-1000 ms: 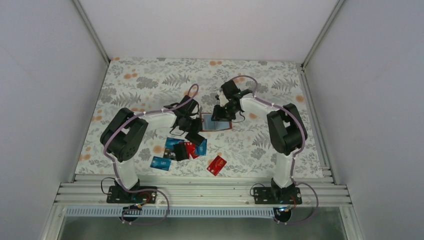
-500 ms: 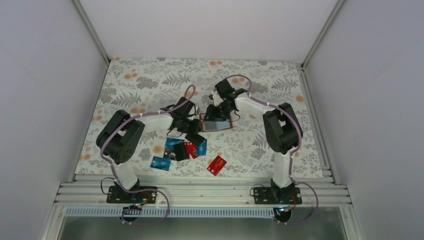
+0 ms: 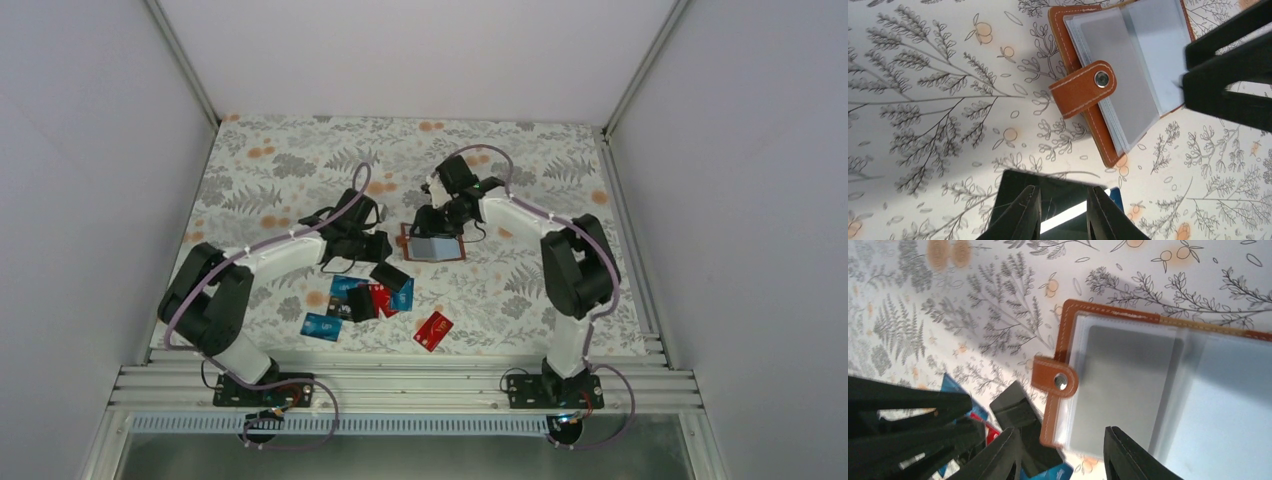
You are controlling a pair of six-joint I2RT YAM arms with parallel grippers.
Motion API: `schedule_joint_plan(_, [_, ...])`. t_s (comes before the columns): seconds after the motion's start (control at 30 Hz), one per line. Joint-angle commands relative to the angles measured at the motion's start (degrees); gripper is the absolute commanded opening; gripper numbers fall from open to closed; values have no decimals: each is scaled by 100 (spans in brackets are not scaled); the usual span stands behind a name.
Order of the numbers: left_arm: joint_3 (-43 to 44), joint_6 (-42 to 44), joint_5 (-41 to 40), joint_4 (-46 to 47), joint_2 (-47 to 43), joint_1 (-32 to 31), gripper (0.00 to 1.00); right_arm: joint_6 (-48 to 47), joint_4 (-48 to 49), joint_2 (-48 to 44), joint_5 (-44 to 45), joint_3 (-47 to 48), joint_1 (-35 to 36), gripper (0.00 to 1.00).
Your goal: Put the credit cards into the card holder
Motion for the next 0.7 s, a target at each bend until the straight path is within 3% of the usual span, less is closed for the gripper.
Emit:
schedule_joint_plan(0.0, [-208, -45, -192, -374, -429, 3, 27, -104, 208, -752, 86, -495, -27, 45])
schedule_joint_plan(0.37, [-897, -49, 69, -621, -1582, -581, 45, 99, 284, -2154, -258, -2247, 34, 47])
schedule_joint_plan(0.67, [-933, -90, 313, 52, -1517, -1649, 48, 838, 356, -3317, -865, -3825, 165, 48])
